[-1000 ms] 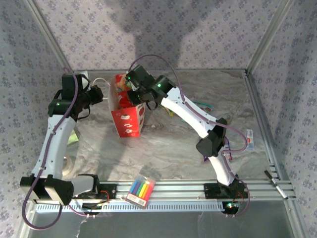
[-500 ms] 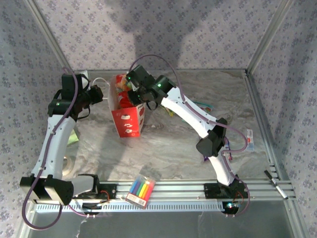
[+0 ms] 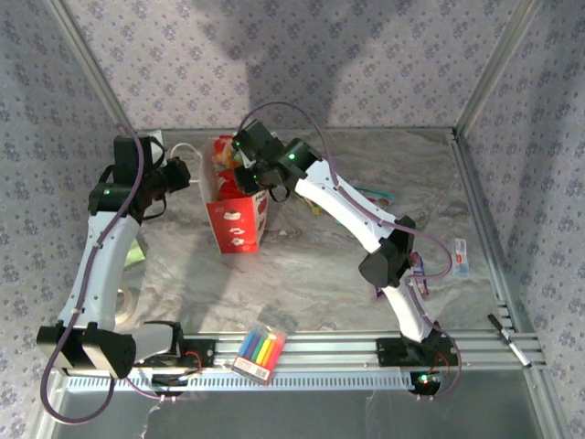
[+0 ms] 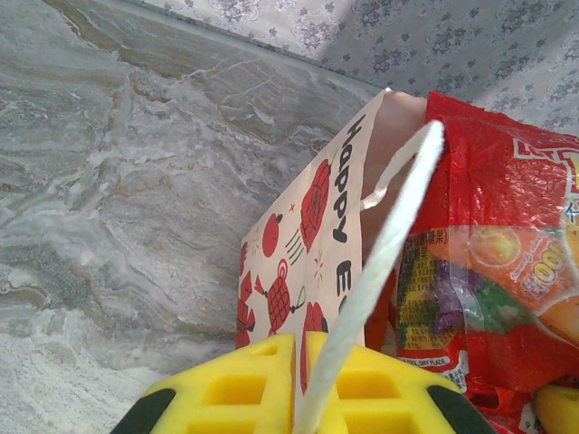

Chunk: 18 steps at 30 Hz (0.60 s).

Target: Place the snacks into the paper bag

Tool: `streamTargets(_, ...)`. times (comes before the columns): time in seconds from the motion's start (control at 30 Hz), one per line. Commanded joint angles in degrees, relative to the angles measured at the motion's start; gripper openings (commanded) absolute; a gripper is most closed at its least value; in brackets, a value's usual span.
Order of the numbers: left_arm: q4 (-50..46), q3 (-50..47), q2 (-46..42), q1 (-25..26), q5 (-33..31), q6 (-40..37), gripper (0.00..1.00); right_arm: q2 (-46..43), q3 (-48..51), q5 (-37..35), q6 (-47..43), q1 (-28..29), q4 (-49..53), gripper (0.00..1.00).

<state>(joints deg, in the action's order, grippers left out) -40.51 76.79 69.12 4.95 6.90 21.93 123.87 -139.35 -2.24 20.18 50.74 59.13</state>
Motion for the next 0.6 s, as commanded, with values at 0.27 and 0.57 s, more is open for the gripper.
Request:
streamTargets(0.27,-0.4,1.4,-0.6,-0.1,0.8,-0.5,0.11,-0.5,-3.6,0.7,1.0,-0.3,-0.7,0.28)
streamTargets(0.57,-0.3,1.5,-0.3,0.0,0.8,-0.4,0.11,-0.7,-4.6,1.7,0.5,0.1,-0.4,0.41)
